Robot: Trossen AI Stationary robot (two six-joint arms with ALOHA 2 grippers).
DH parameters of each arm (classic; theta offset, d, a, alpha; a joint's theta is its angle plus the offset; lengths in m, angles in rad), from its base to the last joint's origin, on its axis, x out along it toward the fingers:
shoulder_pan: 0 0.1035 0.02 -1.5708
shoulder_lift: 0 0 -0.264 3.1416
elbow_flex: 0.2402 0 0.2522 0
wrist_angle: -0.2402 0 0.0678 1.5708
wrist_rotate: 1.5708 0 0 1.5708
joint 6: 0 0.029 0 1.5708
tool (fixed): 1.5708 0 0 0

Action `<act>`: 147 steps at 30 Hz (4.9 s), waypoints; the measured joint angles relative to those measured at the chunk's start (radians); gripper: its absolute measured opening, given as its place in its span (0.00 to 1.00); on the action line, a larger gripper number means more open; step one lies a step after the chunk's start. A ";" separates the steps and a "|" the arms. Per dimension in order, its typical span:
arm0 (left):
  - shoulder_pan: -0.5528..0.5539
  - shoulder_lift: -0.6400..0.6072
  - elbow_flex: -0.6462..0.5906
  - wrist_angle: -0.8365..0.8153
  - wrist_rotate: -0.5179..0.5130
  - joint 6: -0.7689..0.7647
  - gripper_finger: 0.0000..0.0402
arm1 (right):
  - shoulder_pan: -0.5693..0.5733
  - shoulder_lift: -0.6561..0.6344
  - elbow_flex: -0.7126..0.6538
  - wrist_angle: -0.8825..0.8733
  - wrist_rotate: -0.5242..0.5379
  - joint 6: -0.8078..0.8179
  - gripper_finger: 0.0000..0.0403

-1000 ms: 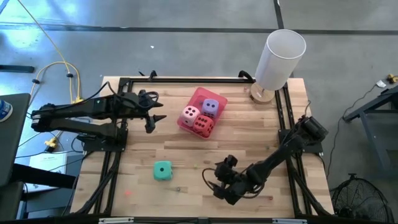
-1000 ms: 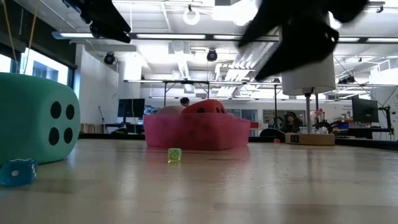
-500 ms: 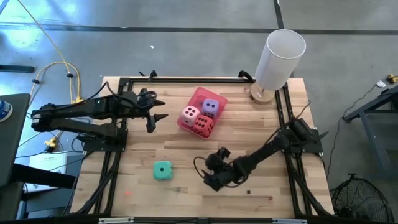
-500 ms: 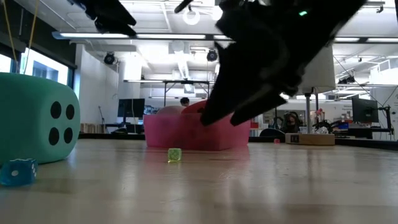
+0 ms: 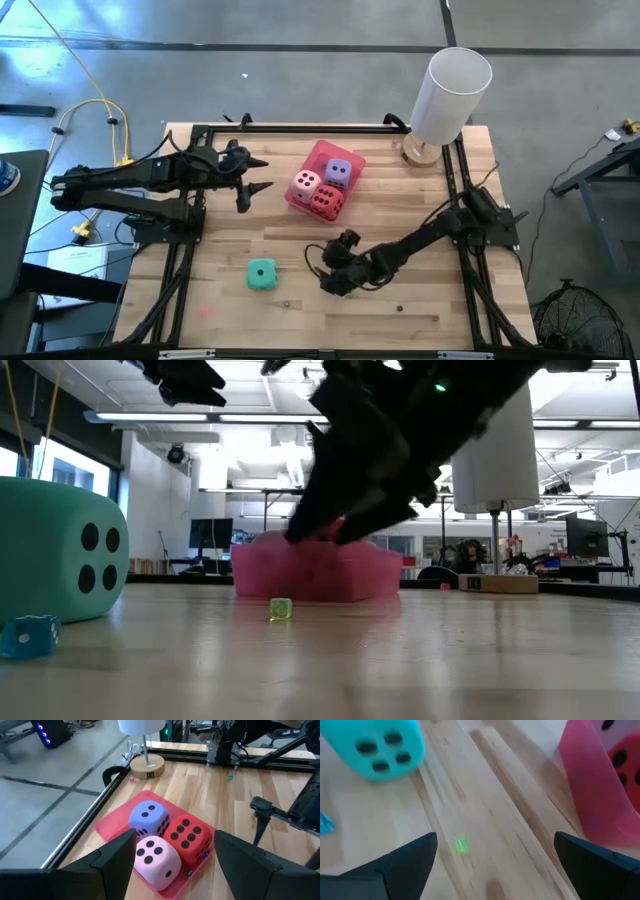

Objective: Pick & Place Dice
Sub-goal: Put the small light green die into the red bin

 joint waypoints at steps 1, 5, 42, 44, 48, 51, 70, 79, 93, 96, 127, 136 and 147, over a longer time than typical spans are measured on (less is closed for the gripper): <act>0.000 0.000 0.000 0.002 0.000 0.002 0.64 | -0.007 0.000 0.000 0.021 -0.001 0.001 0.98; -0.019 -0.020 0.000 0.041 0.007 0.062 0.64 | -0.030 -0.011 0.000 0.074 0.070 -0.056 0.98; -0.296 -0.074 0.001 -0.162 0.036 -0.033 0.64 | 0.159 0.091 0.079 0.023 0.102 0.046 0.98; -0.300 -0.074 0.001 -0.159 0.037 -0.033 0.64 | 0.143 0.109 0.078 0.062 0.097 0.043 0.98; -0.301 -0.075 0.001 -0.152 0.037 -0.033 0.64 | 0.110 0.126 0.079 0.101 0.084 0.037 0.98; -0.301 -0.075 0.001 -0.158 0.037 -0.033 0.64 | 0.091 0.130 0.079 0.093 0.037 0.069 0.98; -0.302 -0.075 0.001 -0.208 0.037 -0.056 0.64 | 0.066 0.130 0.079 -0.100 -0.016 0.320 0.98; -0.307 -0.075 0.001 -0.221 0.036 -0.076 0.64 | 0.076 0.193 0.081 -0.043 0.044 0.319 0.98; -0.398 -0.075 0.001 -0.226 0.036 -0.079 0.64 | 0.091 0.258 0.081 0.014 0.223 0.306 0.98; -0.418 -0.075 0.001 -0.226 0.036 -0.079 0.64 | 0.088 0.259 0.080 0.020 0.231 0.293 0.98; -0.478 -0.075 0.001 -0.226 0.036 -0.078 0.64 | 0.066 0.332 0.080 0.153 0.231 0.248 0.61; -0.478 -0.075 0.001 -0.240 0.036 -0.078 0.64 | 0.066 0.333 0.079 0.155 0.233 0.251 0.40; -0.478 -0.075 0.001 -0.258 0.036 -0.078 0.64 | 0.060 0.333 0.079 0.156 0.225 0.253 0.13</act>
